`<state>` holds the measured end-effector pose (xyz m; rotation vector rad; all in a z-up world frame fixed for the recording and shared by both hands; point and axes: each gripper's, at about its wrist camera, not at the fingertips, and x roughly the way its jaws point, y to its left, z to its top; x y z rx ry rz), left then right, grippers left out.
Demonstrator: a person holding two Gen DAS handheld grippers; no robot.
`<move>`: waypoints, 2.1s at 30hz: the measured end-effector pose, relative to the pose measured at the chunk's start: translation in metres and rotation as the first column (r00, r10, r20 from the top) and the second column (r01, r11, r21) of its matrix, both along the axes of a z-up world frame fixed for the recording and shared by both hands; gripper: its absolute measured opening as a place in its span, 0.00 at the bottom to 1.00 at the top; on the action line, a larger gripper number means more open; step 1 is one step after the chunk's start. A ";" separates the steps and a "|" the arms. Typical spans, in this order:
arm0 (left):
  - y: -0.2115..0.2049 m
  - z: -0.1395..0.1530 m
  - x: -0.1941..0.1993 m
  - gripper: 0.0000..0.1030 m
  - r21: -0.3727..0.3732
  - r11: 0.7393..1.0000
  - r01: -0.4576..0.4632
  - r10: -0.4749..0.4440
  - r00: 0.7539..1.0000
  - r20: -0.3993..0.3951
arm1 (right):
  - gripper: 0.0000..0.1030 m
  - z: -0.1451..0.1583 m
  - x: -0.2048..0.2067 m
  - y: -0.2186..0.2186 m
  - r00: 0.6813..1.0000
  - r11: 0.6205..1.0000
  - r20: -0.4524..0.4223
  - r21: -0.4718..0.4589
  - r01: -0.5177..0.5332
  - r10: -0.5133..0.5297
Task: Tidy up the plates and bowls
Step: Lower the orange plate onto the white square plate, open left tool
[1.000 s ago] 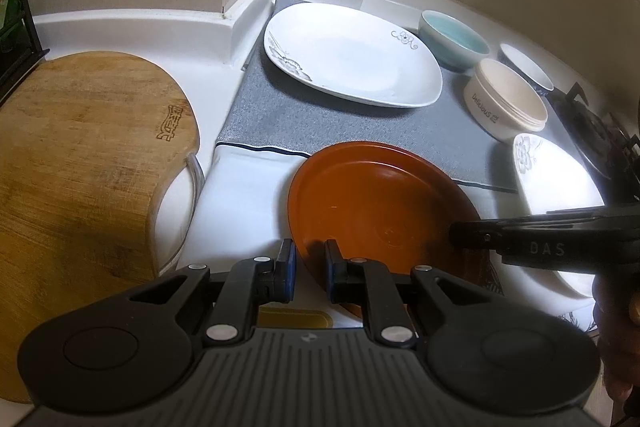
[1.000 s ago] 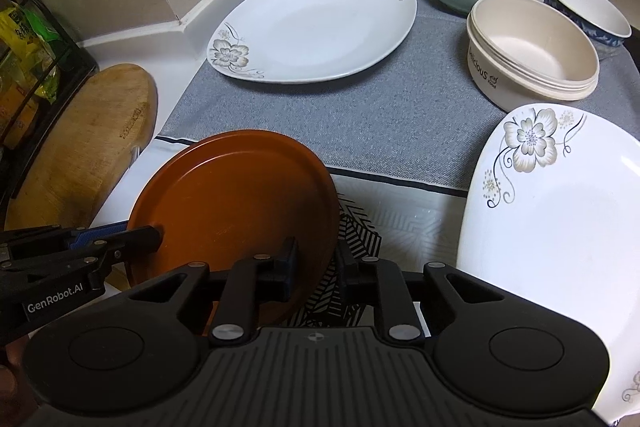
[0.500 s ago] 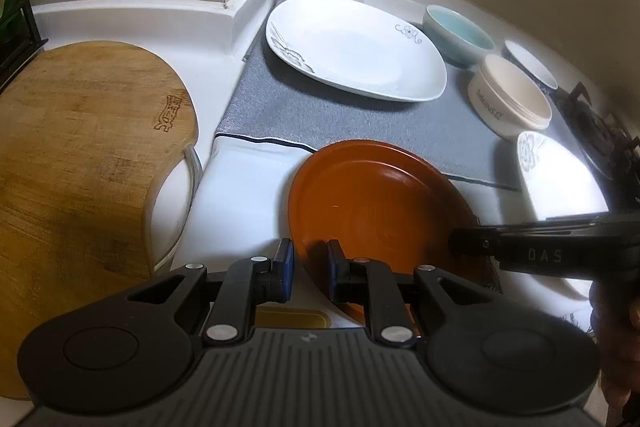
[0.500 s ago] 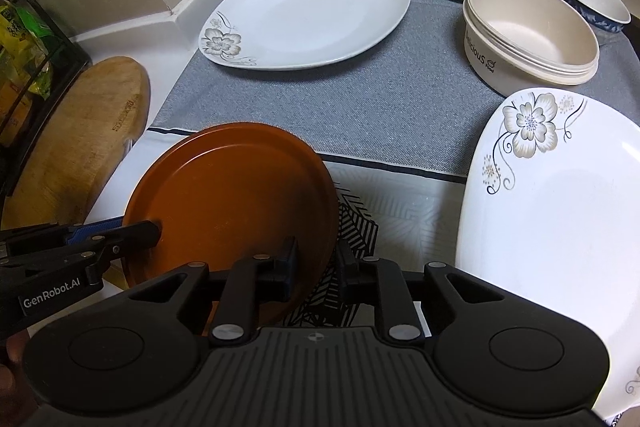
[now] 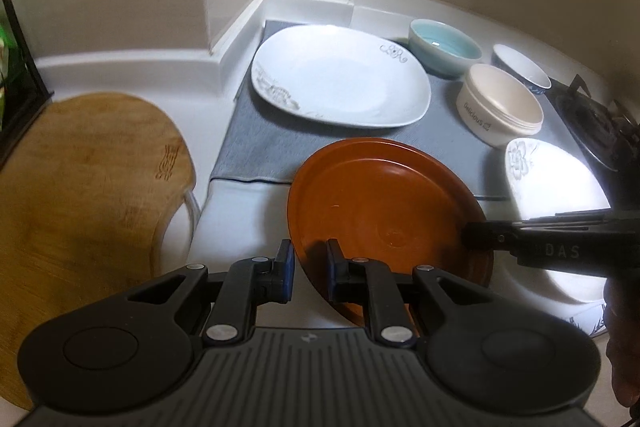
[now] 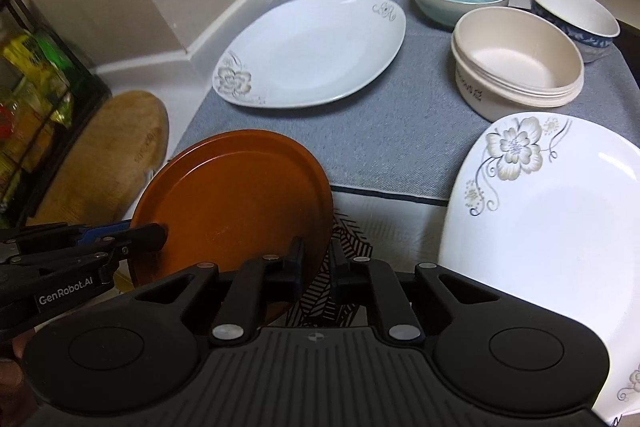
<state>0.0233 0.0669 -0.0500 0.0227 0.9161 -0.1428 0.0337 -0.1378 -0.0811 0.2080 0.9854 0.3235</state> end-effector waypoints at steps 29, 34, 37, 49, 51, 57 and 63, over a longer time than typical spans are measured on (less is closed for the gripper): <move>-0.173 0.027 -0.014 0.17 0.004 0.994 0.109 -0.109 0.994 0.012 | 0.13 0.029 -0.044 -0.158 0.992 0.992 0.029 0.040 0.120 -0.122; -0.199 0.016 -0.015 0.17 0.010 0.992 0.129 -0.129 0.992 0.004 | 0.13 0.021 -0.050 -0.182 0.989 0.989 0.021 0.045 0.143 -0.144; -0.211 0.008 -0.014 0.17 0.007 0.990 0.138 -0.138 0.990 -0.003 | 0.13 0.013 -0.050 -0.196 0.988 0.987 0.015 0.040 0.155 -0.156; -0.233 -0.018 0.005 0.17 0.029 0.990 0.138 -0.137 0.990 -0.045 | 0.13 -0.004 -0.041 -0.218 0.988 0.988 -0.013 0.000 0.152 -0.152; -0.234 -0.023 0.008 0.17 0.034 0.990 0.134 -0.132 0.990 -0.056 | 0.13 -0.005 -0.037 -0.218 0.990 0.990 -0.019 -0.003 0.140 -0.140; -0.234 -0.032 0.012 0.17 0.042 0.990 0.132 -0.128 0.988 -0.084 | 0.13 -0.011 -0.028 -0.214 0.993 0.993 -0.040 -0.039 0.112 -0.113; -0.235 -0.037 0.015 0.17 0.050 0.992 0.120 -0.114 0.989 -0.097 | 0.13 -0.013 -0.023 -0.209 0.995 0.994 -0.056 -0.073 0.081 -0.085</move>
